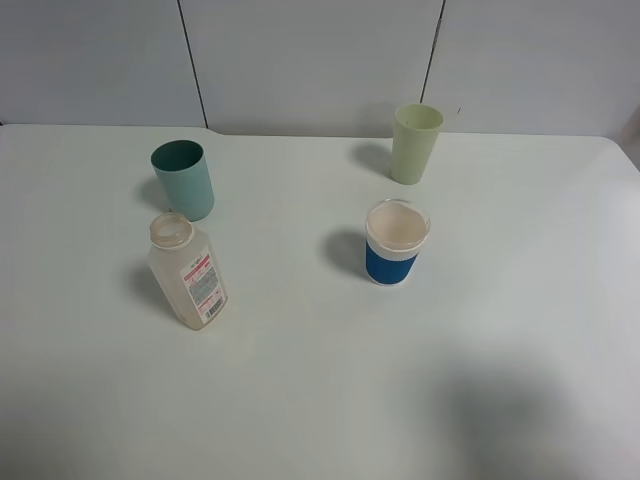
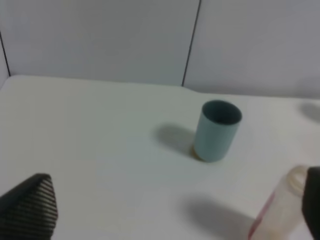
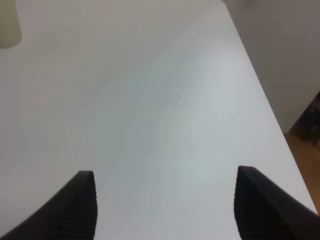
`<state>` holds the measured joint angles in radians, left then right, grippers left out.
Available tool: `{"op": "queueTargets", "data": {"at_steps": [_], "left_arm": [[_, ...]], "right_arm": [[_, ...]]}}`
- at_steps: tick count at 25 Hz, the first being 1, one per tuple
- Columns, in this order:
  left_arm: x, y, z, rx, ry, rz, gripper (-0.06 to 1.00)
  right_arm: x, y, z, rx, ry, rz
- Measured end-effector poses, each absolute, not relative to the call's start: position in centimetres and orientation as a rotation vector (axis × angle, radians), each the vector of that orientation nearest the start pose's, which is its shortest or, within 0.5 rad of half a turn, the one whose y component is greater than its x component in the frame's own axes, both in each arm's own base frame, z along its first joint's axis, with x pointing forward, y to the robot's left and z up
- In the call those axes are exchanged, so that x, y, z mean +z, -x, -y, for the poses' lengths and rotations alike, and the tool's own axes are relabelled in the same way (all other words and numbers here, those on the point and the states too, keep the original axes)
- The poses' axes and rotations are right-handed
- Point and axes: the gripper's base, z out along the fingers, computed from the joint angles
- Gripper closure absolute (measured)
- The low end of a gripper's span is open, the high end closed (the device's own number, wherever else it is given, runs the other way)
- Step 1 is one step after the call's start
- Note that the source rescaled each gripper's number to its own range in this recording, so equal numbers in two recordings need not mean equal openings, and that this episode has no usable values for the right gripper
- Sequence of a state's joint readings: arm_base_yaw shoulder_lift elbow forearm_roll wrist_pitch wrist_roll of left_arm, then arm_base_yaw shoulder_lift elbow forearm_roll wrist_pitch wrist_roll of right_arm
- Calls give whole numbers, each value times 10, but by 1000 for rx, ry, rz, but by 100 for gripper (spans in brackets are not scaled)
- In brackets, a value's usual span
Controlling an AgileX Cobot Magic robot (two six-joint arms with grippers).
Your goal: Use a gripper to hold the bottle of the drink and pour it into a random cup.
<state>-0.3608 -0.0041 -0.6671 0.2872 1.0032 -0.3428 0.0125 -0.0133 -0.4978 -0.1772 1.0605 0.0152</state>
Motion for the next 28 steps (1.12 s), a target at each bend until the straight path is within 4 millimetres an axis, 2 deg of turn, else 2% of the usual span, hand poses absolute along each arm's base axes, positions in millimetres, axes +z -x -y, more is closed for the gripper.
{"op": "queueTargets", "data": {"at_steps": [14,22,28], "left_arm": [[332,23,-25,-162,-133,-1780,-6],[365,55,-39,-161,-114,-1685,-6],[369,70,-51,-81,-86,-1743,-6]], "right_arm": [[278,7,14,-194,-12,-2026],[278,7,14,-194,-12,-2026],[278,7,14,-194,-12,-2026]]}}
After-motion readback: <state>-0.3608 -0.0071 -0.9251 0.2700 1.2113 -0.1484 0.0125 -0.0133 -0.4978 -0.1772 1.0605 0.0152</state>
